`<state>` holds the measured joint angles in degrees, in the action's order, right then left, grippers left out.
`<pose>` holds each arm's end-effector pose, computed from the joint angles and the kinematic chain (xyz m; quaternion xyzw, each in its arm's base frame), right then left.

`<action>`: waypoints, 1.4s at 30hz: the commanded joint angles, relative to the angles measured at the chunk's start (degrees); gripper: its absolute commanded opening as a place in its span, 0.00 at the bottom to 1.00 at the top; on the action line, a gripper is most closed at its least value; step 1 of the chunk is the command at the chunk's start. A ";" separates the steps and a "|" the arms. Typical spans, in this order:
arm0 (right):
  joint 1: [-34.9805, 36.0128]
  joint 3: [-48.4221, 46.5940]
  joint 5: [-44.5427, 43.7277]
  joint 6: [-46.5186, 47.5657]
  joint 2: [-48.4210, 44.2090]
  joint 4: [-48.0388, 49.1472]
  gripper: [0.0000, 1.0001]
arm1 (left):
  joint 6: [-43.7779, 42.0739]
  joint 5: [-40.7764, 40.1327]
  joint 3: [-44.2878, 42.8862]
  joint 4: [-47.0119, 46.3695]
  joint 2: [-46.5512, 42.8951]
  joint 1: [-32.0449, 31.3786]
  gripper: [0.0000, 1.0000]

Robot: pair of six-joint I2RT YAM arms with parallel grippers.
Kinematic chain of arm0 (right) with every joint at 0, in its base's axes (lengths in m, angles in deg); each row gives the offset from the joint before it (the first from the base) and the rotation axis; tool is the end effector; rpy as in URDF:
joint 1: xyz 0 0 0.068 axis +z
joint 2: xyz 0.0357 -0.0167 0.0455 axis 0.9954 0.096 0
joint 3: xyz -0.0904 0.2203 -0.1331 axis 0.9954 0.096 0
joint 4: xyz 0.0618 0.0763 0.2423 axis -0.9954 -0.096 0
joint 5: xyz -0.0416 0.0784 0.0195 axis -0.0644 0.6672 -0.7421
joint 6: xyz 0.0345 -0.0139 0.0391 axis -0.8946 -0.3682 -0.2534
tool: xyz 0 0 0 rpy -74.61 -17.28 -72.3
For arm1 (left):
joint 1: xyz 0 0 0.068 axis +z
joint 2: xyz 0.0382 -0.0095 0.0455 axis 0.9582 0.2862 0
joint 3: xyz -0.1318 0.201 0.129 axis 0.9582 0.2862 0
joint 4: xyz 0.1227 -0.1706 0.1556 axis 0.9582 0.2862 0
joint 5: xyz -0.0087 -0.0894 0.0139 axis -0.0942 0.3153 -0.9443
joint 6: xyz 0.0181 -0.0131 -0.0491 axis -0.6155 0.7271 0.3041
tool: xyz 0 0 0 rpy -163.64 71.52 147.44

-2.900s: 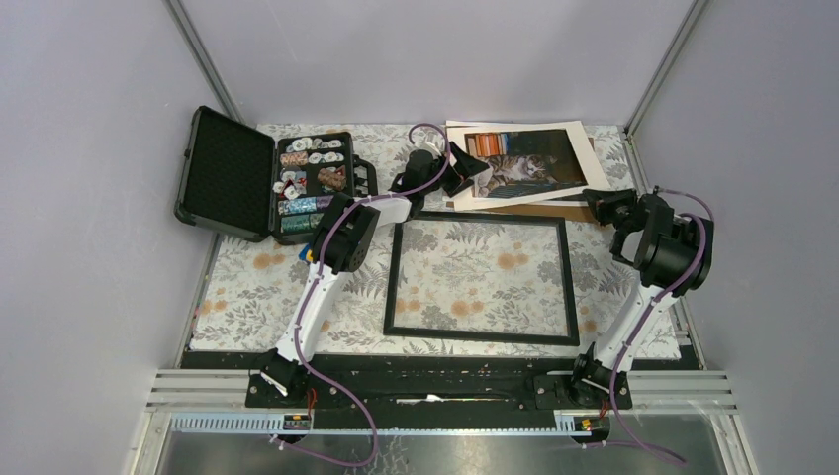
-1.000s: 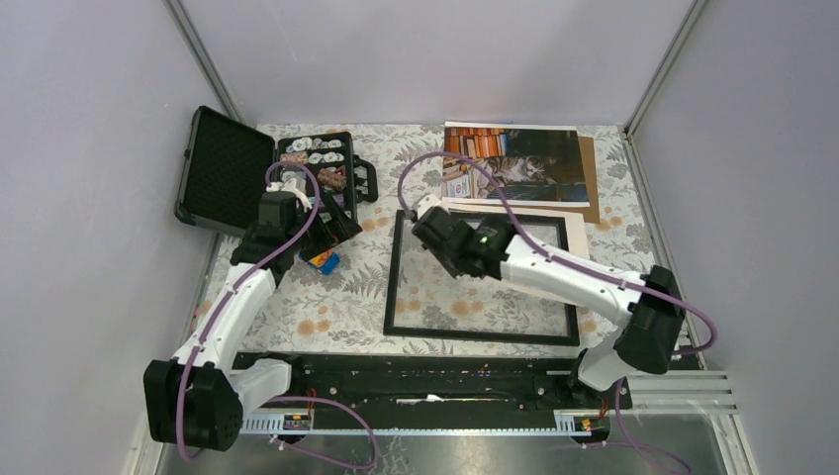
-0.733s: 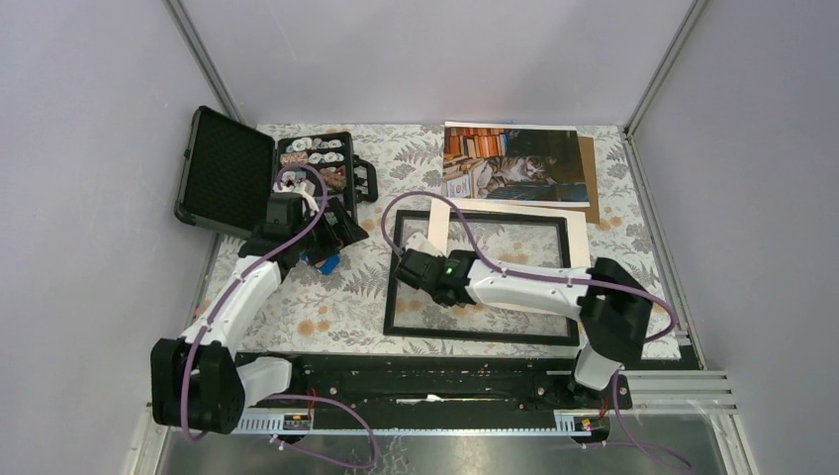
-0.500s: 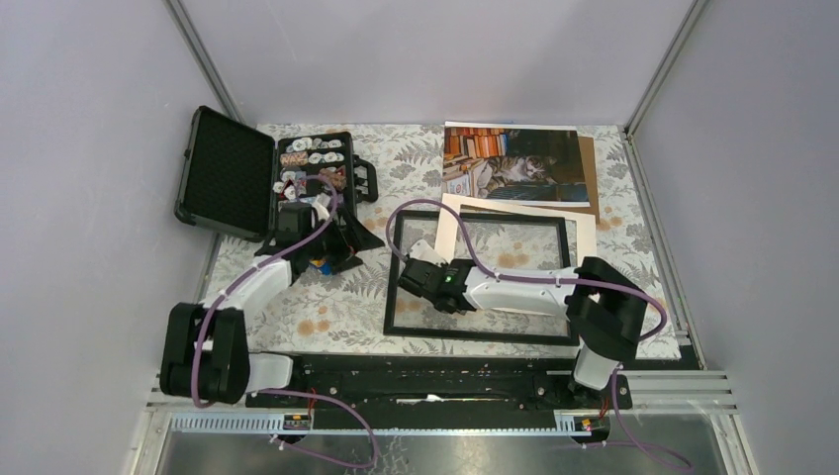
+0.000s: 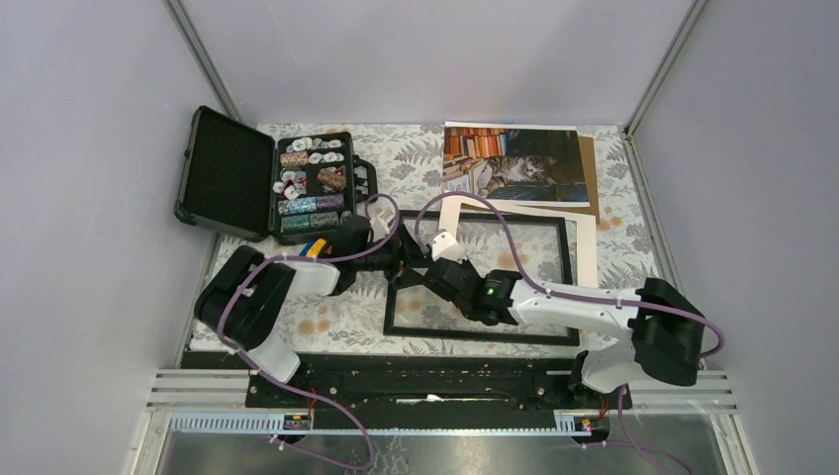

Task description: Put the photo into the frame

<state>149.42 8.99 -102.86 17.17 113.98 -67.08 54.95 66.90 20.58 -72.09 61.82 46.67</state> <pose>0.1438 0.2592 0.2213 -0.2917 0.8591 -0.0196 0.4202 0.2496 -0.1535 0.1522 -0.1030 0.8156 -0.5643 0.0759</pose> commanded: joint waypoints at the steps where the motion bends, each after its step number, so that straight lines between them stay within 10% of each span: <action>1: 0.11 2.51 -0.51 -1.23 -4.33 4.47 0.09 | 8.36 -0.67 -3.48 -13.82 4.32 -3.40 0.73; 10: 0.11 6.85 0.04 -2.88 -7.57 4.72 0.09 | 9.04 -9.88 -2.41 -9.26 0.69 -6.79 0.66; 18: 0.11 6.94 0.65 -3.07 -9.38 4.73 0.10 | 10.00 -11.56 -4.18 -4.70 -1.27 -6.77 0.94; 35: 0.11 7.99 -1.26 -4.49 -11.03 2.90 0.21 | -4.66 -14.74 -22.62 15.62 7.85 -12.80 0.24; 39: 0.10 7.34 -8.22 -8.32 -13.31 -2.40 0.46 | -12.67 -15.31 -30.23 24.06 10.16 -14.59 0.00; 42: 0.12 6.58 -9.35 -11.56 -18.93 -5.67 0.64 | -18.00 -16.92 -34.23 28.42 10.07 -16.23 0.00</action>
<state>149.42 16.83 -106.02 11.07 102.25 -67.89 46.66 52.28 -7.49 -50.29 72.22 32.49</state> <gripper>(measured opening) 0.559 0.008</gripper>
